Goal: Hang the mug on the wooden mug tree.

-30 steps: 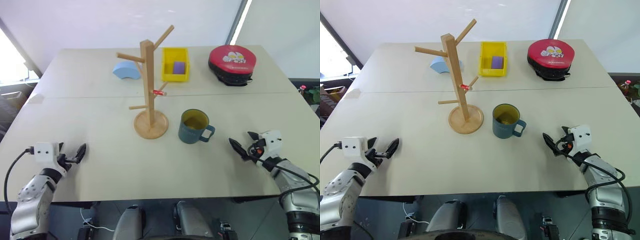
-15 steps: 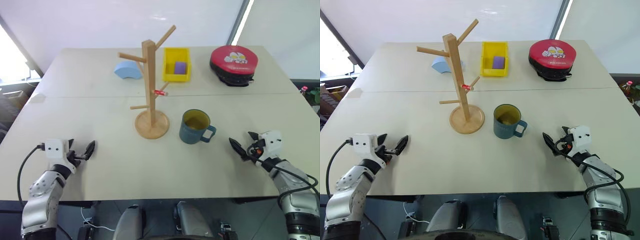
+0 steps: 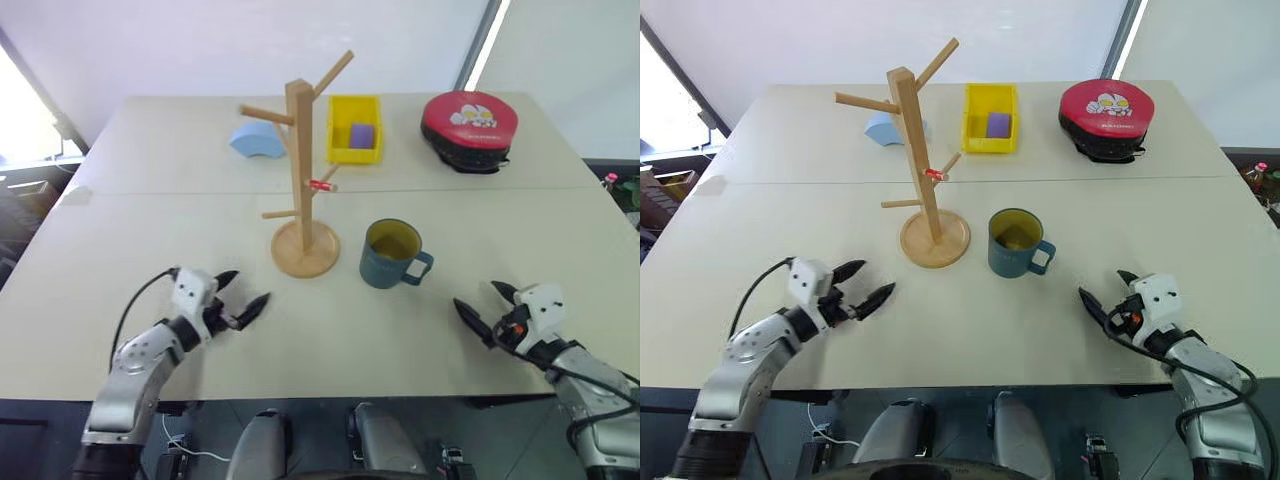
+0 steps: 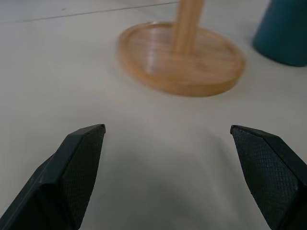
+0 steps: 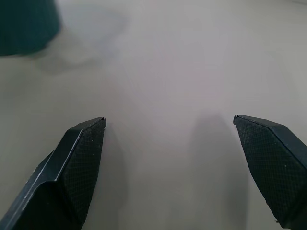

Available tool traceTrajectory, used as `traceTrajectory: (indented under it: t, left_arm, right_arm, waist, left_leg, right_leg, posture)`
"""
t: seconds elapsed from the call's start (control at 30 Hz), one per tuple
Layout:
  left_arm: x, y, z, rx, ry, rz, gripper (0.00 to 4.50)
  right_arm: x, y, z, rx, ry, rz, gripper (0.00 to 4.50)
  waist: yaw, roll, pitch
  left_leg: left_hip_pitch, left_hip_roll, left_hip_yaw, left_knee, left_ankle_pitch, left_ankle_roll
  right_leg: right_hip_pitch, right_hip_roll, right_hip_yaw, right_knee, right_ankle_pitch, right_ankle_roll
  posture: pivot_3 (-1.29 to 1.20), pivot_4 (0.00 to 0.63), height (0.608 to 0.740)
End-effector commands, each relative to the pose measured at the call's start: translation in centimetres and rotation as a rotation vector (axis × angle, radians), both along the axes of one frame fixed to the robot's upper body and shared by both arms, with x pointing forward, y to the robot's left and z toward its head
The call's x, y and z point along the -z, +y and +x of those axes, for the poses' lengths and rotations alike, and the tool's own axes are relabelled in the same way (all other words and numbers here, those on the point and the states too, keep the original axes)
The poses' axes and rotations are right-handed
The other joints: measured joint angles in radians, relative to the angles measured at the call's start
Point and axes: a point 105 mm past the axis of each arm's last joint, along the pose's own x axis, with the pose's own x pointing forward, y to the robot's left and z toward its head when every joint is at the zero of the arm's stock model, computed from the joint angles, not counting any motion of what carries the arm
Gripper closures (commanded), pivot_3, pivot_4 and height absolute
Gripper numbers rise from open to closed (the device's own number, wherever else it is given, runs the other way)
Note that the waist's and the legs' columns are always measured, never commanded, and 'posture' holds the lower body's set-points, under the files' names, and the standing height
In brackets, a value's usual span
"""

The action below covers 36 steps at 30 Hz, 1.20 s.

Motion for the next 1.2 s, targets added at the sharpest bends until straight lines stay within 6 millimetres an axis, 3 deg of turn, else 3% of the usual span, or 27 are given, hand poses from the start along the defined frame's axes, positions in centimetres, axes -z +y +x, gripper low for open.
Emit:
traceTrajectory:
  t: [0.03,0.1,0.2,0.33,0.47,0.83,1.2]
  left_arm:
    - [-1.3,-1.8,-0.4,0.116,-0.047,0.004,0.02]
    - [-1.5,-2.8,-0.5,0.162,-0.048,0.0,0.02]
    - [-1.9,-5.9,-1.9,0.329,-0.059,-0.002,0.02]
    - [-2.2,-7.4,-3.1,0.421,-0.07,0.01,0.02]
    - [-2.2,-7.6,-3.3,0.428,-0.074,0.009,0.02]
    - [-3.4,-7.7,-3.7,0.431,-0.131,-0.008,0.02]
    - [-4.0,-7.5,-4.0,0.443,-0.147,-0.002,0.02]
  right_arm:
    - [-1.2,1.9,-0.6,-0.071,-0.022,0.012,0.06]
    - [-1.2,2.9,-1.0,-0.095,-0.016,0.014,0.06]
    - [-2.0,5.9,-0.9,-0.132,-0.073,0.04,0.06]
    - [-3.4,6.4,0.7,-0.003,-0.172,0.085,0.06]
    - [-3.1,7.6,0.9,-0.001,-0.183,0.103,0.06]
    - [-2.7,6.4,2.5,0.115,-0.198,0.135,0.06]
    - [-1.3,7.0,4.2,0.156,-0.182,0.182,0.06]
  waist:
    - [-0.003,0.0,0.0]
    - [-0.004,0.0,0.0]
    - [-0.002,0.0,0.0]
    - [-0.004,0.0,0.0]
    - [0.001,0.0,0.0]
    - [-0.003,0.0,0.0]
    - [-0.004,0.001,0.0]
  left_leg:
    - [0.0,0.0,0.0,0.0,0.0,0.0]
    - [0.0,0.0,0.0,0.0,0.0,0.0]
    - [0.0,0.0,0.0,0.001,0.0,0.0]
    - [0.0,0.0,0.0,0.002,0.0,0.0]
    - [0.0,0.0,-0.001,0.002,0.0,0.0]
    - [0.0,0.0,-0.001,0.002,0.0,0.0]
    - [0.001,0.0,-0.001,0.003,0.0,0.0]
  right_leg:
    - [0.0,0.0,0.0,0.0,0.0,0.0]
    - [0.0,0.001,0.0,0.0,0.0,0.0]
    - [0.0,0.002,0.0,0.0,0.0,0.0]
    - [0.0,0.002,0.0,0.001,0.0,0.0]
    - [0.0,0.002,0.0,0.001,0.0,0.0]
    - [0.0,0.003,0.0,0.001,0.0,0.001]
    - [0.0,0.004,0.0,0.002,0.0,0.001]
  posture:
    - [0.0,0.15,0.74]
    - [0.0,0.15,0.74]
    - [0.0,0.15,0.74]
    - [0.0,0.15,0.74]
    - [0.0,0.15,0.74]
    - [0.0,0.15,0.74]
    - [0.0,0.15,0.74]
